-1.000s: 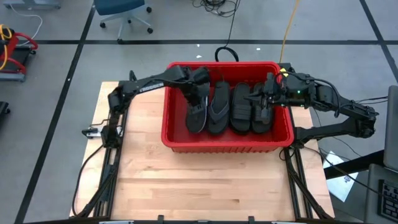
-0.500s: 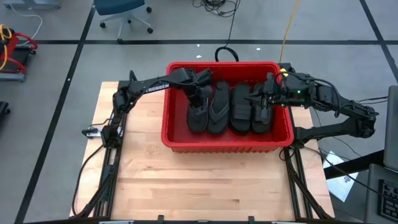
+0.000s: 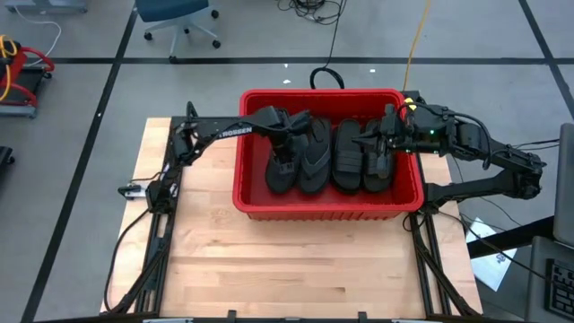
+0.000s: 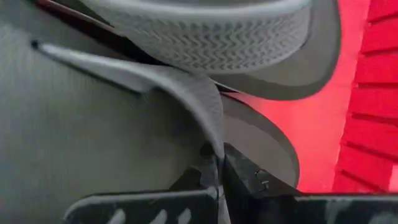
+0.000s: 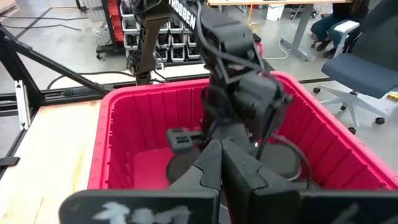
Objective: Pick and place slides into bin
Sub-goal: Put the black flip flop on top of the other black slide into the red bin
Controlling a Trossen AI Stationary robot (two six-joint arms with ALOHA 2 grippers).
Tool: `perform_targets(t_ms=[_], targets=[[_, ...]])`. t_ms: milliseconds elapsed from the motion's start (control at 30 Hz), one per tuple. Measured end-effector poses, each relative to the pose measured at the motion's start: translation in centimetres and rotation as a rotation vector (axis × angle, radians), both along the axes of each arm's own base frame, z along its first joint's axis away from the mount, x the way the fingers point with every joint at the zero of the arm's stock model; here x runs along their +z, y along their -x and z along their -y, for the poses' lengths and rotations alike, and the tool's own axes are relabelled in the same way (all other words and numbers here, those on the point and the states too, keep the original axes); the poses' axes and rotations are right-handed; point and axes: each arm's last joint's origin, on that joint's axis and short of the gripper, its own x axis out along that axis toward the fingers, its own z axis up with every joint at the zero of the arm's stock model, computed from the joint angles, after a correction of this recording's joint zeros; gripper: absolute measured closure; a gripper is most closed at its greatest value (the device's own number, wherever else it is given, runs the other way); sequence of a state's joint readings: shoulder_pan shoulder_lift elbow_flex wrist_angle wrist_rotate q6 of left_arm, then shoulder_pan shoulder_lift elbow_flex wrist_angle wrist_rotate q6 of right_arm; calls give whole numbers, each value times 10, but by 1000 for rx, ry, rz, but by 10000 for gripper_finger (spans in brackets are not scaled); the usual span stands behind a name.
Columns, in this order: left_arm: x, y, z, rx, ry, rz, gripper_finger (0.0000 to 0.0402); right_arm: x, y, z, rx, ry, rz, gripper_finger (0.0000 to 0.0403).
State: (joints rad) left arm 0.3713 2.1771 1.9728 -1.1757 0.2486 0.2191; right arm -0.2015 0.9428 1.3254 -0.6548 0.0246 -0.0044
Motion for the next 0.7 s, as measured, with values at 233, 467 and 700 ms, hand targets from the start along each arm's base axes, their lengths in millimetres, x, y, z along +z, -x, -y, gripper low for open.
perform_targets(t_ms=[233,467,700], targets=[[-15,-8,1,95,38,-19,401,0,0,0,-9,-27,6,403],[-11,-11,-11,175,76,46,401,0,0,0,-10,-28,6,403],[-11,-8,-16,183,103,42,401,0,0,0,-10,-28,6,403]])
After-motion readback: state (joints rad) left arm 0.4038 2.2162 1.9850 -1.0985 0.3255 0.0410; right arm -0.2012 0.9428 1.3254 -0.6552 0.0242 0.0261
